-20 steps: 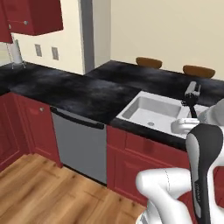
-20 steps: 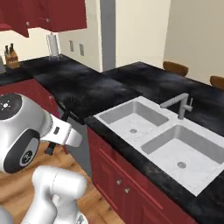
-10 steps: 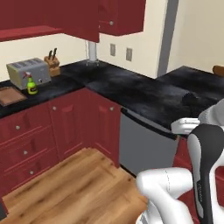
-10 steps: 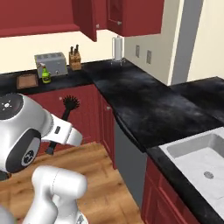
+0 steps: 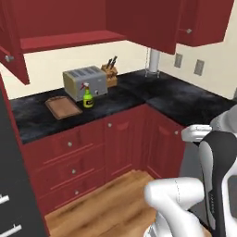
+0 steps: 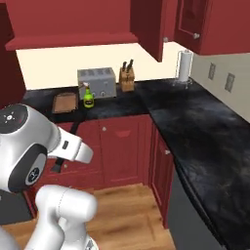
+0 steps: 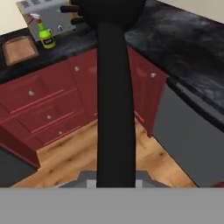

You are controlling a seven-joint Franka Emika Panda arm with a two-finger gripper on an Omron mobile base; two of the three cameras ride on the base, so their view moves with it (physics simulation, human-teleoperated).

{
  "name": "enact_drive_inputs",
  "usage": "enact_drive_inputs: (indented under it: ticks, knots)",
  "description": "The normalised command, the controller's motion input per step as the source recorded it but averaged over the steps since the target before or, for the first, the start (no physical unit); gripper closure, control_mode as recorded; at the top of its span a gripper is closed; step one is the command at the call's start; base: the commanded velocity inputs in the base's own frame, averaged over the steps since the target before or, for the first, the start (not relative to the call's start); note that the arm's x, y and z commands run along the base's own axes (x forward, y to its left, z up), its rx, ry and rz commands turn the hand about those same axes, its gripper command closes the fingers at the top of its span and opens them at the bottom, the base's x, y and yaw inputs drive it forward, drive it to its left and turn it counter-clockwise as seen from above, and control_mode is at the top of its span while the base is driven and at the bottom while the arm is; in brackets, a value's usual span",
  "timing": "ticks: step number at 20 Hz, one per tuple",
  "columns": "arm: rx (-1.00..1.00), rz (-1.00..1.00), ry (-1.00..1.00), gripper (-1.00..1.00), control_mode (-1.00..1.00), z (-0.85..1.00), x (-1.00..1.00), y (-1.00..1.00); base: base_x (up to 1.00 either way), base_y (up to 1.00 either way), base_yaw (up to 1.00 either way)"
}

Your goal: Grab the spray bottle from the cabinet, then place it next to the cutting board for sanitizing. Then grab the dish brush from the countertop next to the sink and place it next to the cutting board.

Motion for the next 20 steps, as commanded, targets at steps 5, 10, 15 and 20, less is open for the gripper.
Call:
enact_drive_inputs:
  ticks: [5, 10, 15, 20]
  knots:
    - [0.00, 0.00, 0.00, 1.00, 1.00, 0.00, 0.00, 0.00, 0.67, 0.36, 0.63]
    - [0.00, 0.00, 0.00, 1.00, 1.00, 0.00, 0.00, 0.00, 0.73, 0.07, 0.56]
    - [0.00, 0.00, 0.00, 1.00, 1.00, 0.00, 0.00, 0.00, 0.51, 0.29, 0.29]
    - [0.00, 0.00, 0.00, 1.00, 1.00, 0.00, 0.00, 0.00, 0.44, 0.63, -0.02]
